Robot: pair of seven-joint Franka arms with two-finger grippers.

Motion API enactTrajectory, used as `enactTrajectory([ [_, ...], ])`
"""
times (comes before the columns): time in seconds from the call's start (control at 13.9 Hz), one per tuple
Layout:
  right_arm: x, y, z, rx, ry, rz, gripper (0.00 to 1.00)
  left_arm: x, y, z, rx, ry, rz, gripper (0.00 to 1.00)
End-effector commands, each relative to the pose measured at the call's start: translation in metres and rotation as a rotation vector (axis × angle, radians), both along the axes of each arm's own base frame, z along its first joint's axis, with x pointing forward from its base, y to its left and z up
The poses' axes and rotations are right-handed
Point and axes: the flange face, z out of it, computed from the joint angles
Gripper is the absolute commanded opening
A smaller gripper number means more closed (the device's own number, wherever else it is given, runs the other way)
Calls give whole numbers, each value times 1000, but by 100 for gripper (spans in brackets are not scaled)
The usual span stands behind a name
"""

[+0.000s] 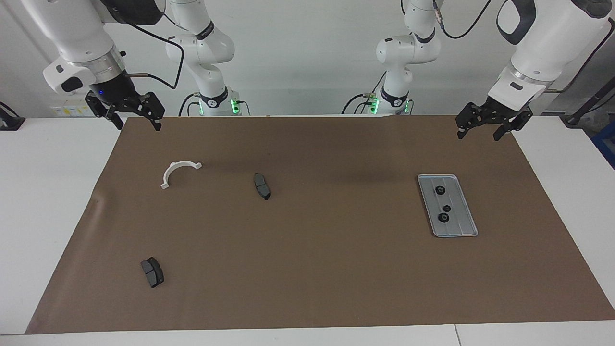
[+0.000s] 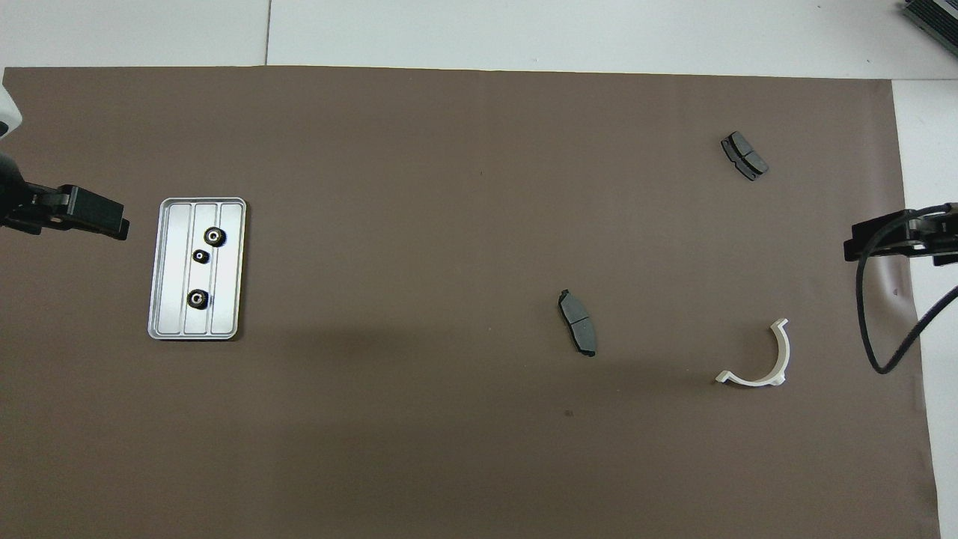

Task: Place bearing gear from tray to pile

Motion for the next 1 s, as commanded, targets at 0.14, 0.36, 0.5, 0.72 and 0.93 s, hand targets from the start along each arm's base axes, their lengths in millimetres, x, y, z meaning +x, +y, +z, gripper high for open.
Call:
enactTrajectory([
  [0.14, -6, 0, 0, 28, -5, 11, 100, -7, -5, 0, -8, -10, 19, 100],
  [0.36, -6, 0, 0, 28, -5, 11, 100, -8, 1, 0, -6, -3, 13, 100],
  [0.5, -6, -1, 0, 28, -4, 9, 100, -15, 3, -8, -3, 11, 34, 100],
  [0.72, -6, -1, 0, 28, -5, 9, 100, -21, 8, -25, -1, 2, 43, 100],
  [0.93, -6, -1, 0, 28, -4, 9, 100, -23, 8, -53, 0, -16, 47, 100],
])
